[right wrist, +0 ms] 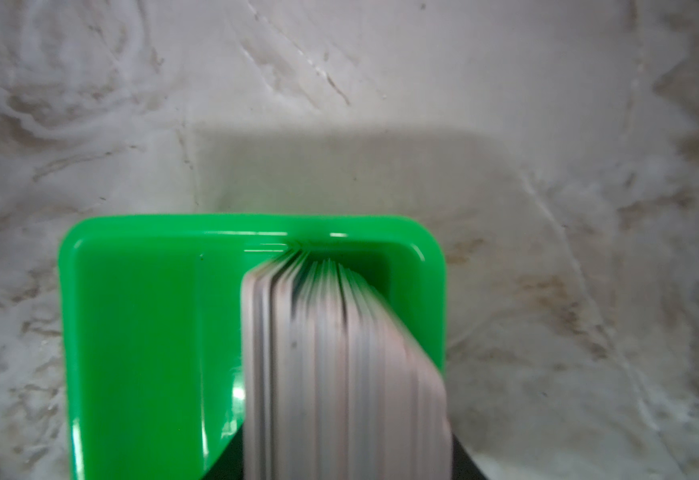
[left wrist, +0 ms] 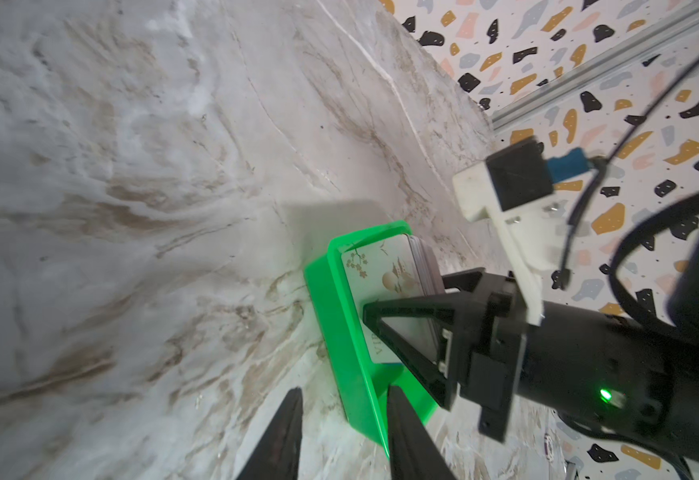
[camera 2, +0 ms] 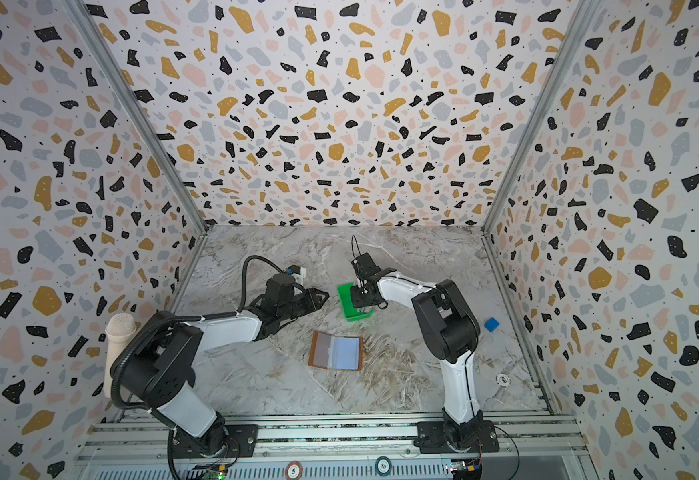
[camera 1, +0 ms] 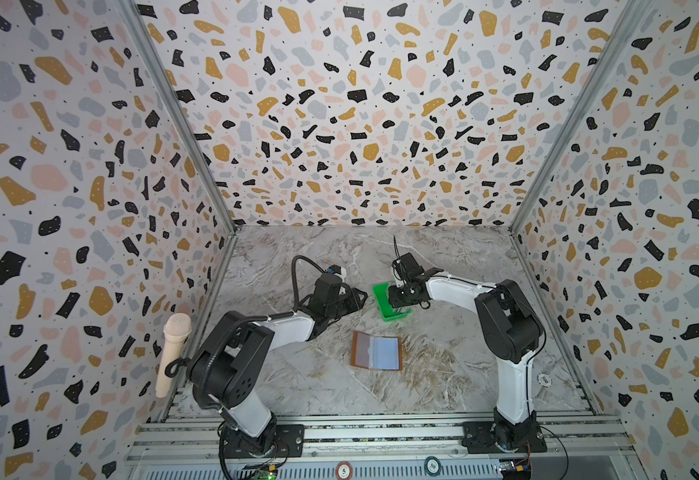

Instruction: Put the credit cards into the card holder

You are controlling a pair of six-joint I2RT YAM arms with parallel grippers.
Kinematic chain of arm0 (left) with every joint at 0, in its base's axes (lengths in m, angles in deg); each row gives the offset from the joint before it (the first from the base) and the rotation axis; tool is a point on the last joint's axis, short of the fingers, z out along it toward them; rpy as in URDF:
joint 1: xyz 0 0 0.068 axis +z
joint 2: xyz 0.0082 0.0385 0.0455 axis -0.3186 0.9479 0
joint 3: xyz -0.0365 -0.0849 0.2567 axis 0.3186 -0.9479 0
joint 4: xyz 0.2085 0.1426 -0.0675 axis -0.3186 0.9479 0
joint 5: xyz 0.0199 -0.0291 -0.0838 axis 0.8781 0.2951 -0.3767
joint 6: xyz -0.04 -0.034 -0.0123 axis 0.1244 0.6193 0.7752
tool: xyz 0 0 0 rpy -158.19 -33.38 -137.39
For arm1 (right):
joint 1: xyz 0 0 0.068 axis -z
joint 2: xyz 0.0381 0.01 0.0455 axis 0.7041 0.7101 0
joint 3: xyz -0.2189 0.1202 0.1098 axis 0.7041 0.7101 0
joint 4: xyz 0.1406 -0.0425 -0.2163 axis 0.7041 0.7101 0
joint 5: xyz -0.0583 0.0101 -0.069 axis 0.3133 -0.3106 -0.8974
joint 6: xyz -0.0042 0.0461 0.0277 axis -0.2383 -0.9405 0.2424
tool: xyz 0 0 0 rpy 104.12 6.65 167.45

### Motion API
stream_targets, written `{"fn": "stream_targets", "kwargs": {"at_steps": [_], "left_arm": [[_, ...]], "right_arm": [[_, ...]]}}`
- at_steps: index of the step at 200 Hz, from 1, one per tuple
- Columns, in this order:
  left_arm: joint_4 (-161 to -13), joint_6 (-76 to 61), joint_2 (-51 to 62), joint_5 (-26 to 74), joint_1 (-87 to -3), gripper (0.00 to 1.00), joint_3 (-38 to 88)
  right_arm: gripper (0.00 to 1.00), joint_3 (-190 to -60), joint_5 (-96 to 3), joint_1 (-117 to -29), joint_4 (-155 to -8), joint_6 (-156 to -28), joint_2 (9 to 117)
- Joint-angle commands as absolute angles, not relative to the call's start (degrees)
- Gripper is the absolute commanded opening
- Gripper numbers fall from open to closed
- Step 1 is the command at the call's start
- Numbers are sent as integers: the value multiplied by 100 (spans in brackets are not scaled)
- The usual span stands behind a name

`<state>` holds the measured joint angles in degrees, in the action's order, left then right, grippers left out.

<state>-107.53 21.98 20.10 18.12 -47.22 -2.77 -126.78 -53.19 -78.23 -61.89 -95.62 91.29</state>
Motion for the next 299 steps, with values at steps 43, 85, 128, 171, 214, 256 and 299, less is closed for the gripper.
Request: {"fn": "stream_targets", "kwargs": {"at_steps": [43, 85, 128, 171, 214, 256, 299], "left_arm": [[-11398, 2445, 2780, 2106, -4642, 33, 226], [-11721, 2630, 3174, 1964, -4534, 27, 289], [-11814, 2630, 3309, 1904, -4521, 24, 363], [-12070, 2924, 3475, 1772, -4521, 17, 335], [-12246, 3171, 3431, 1711, -4531, 0, 255], [-12124, 3276, 3163, 1771, -4635, 0, 208], [-11939, 3271, 3099, 1931, -4653, 18, 137]], "right_arm": [[46, -12714, -4935, -7960, -6468, -9820, 9203], [45, -12749, -4855, -8009, -6492, -9834, 9283], [45, -12778, -4794, -8040, -6497, -9849, 9345], [45, -12810, -4781, -8064, -6493, -9869, 9402], [46, -12895, -4824, -8104, -6396, -9871, 9451], [49, -12984, -4910, -8115, -6301, -9835, 9481], [49, -13027, -4876, -8120, -6296, -9811, 9512]]}}
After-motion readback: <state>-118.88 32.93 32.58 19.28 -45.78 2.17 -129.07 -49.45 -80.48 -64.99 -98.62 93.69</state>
